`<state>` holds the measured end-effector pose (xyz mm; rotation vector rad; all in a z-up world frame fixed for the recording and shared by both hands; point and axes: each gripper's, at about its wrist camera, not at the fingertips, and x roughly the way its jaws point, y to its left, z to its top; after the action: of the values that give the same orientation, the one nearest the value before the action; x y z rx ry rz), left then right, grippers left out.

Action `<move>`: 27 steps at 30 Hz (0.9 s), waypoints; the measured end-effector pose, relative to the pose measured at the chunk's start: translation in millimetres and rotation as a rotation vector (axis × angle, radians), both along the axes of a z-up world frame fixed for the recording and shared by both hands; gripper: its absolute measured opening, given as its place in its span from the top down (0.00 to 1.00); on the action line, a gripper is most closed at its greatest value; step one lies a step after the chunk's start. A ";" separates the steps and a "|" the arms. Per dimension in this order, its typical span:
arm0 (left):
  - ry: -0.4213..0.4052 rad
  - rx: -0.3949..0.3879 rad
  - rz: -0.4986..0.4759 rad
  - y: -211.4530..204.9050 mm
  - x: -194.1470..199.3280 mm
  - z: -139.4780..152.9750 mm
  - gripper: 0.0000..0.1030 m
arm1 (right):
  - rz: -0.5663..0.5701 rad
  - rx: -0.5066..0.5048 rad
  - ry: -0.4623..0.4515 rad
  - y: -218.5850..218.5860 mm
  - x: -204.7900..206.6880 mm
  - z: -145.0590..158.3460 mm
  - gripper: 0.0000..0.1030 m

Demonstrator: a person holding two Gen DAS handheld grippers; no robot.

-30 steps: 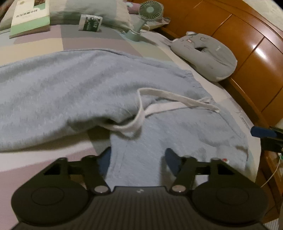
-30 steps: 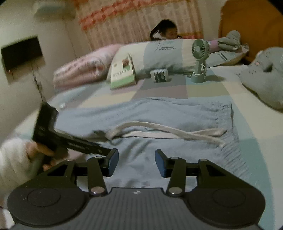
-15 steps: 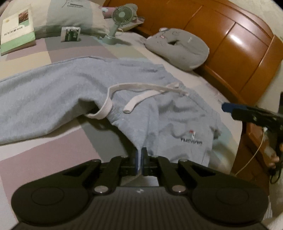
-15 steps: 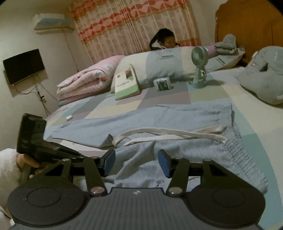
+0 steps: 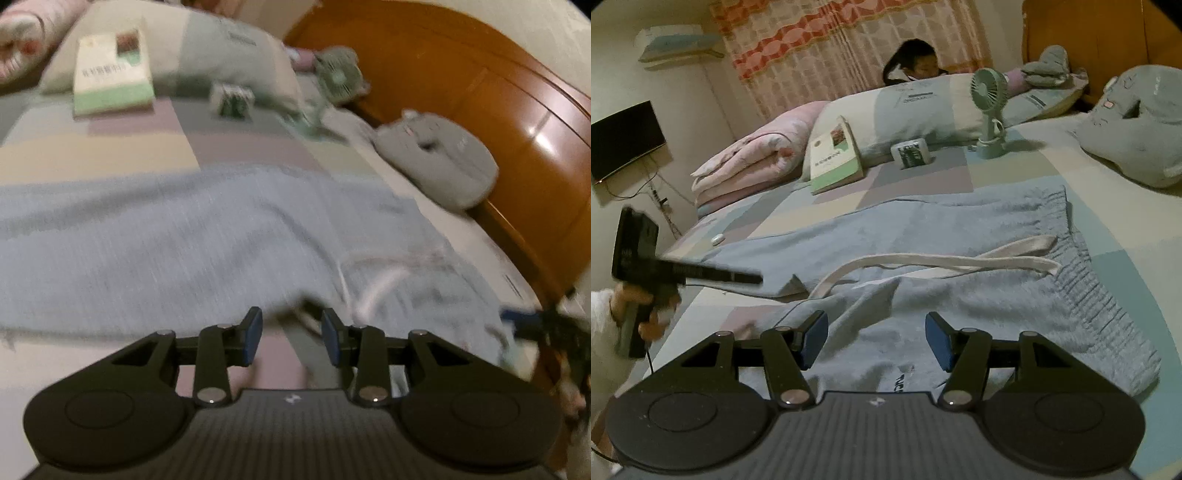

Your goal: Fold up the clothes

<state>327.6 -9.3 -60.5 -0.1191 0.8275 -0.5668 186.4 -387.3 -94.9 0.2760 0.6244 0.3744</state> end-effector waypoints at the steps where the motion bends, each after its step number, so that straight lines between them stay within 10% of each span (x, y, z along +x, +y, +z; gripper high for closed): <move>1: -0.018 0.020 0.012 -4.4 10.7 1.3 0.67 | -0.003 -0.001 0.003 0.4 1.9 -1.7 0.38; 11: -0.080 0.278 -0.125 -47.2 26.6 -55.5 0.60 | 0.001 -0.063 0.032 9.7 12.1 -10.9 0.34; 17: -0.129 0.367 -0.005 -5.7 -0.3 -33.1 0.54 | 0.032 -0.164 0.052 18.6 39.7 -8.2 0.34; 19: -0.138 0.374 0.028 -1.6 -11.1 -23.0 0.38 | 0.065 -0.175 0.049 26.5 55.3 0.5 0.34; 27: -0.139 0.311 0.060 -7.0 -67.0 -15.3 0.19 | 0.270 0.093 0.205 79.4 130.1 -4.2 0.31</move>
<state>260.6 -16.3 -75.8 0.1780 0.7646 -0.3794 316.5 -307.9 -99.1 0.3229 0.8508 0.6411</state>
